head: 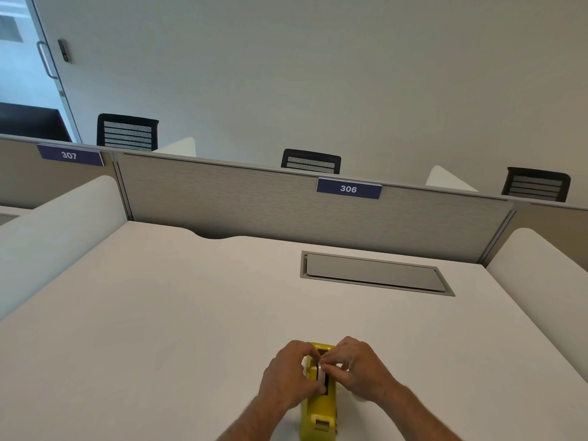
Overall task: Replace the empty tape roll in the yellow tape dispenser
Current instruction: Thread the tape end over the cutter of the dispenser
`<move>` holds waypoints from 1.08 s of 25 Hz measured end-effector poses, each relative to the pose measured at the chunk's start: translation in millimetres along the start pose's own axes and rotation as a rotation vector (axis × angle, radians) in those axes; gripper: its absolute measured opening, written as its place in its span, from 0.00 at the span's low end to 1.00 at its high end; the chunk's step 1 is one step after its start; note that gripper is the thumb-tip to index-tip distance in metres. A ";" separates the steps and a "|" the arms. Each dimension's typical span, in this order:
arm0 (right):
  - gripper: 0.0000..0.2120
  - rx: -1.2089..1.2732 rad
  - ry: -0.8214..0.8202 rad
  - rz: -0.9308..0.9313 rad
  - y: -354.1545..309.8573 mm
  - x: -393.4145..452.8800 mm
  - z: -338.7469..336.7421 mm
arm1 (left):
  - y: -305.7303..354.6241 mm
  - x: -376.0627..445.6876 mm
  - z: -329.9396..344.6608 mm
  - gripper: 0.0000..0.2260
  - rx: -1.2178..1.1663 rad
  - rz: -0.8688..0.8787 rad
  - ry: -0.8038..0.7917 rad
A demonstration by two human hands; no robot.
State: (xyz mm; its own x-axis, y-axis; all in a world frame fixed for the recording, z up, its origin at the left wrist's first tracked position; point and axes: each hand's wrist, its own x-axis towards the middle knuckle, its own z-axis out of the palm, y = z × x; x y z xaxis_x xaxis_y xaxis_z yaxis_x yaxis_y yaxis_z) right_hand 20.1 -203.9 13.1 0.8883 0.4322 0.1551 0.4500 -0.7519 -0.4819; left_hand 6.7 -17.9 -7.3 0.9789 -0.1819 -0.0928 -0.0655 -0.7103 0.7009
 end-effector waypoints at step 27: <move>0.06 -0.100 0.010 0.037 -19.9 -1.5 -2.2 | 2.4 -2.8 -4.8 0.23 -0.018 -0.018 -0.009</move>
State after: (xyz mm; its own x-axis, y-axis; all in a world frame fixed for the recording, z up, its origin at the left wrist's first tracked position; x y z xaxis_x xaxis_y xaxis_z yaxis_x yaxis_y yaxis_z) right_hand 10.0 -190.7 24.3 0.9051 0.3986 0.1477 0.4233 -0.8133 -0.3993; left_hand 4.7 -15.8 -2.0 0.9781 -0.1755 -0.1118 -0.0445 -0.7012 0.7115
